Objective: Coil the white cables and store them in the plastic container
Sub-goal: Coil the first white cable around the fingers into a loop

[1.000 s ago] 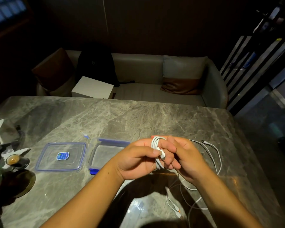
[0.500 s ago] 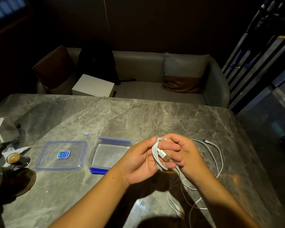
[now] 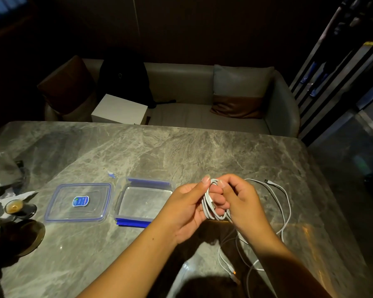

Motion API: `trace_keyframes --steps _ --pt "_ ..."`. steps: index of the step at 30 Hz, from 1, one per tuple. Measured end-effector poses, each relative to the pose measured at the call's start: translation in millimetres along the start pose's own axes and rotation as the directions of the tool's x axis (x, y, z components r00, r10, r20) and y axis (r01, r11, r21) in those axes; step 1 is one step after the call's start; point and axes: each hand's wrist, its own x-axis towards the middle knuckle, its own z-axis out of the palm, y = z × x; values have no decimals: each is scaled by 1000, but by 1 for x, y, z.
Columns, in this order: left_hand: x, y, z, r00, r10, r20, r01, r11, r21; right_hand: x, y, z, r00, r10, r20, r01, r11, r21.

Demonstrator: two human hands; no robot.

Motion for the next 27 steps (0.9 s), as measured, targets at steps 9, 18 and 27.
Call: trace_keyframes --steps 9,18,27 --pt "-3 5 10 992 -1 -123 14 994 108 -1 4 5 998 -1 -70 -5 996 -87" --pt "-3 7 2 986 103 -134 -36 901 432 -1 6 -5 975 -218 -52 165 857 -488" --pt "-1 23 -9 1000 -7 10 -1 788 616 1 5 -16 939 -326 106 323 737 -593"
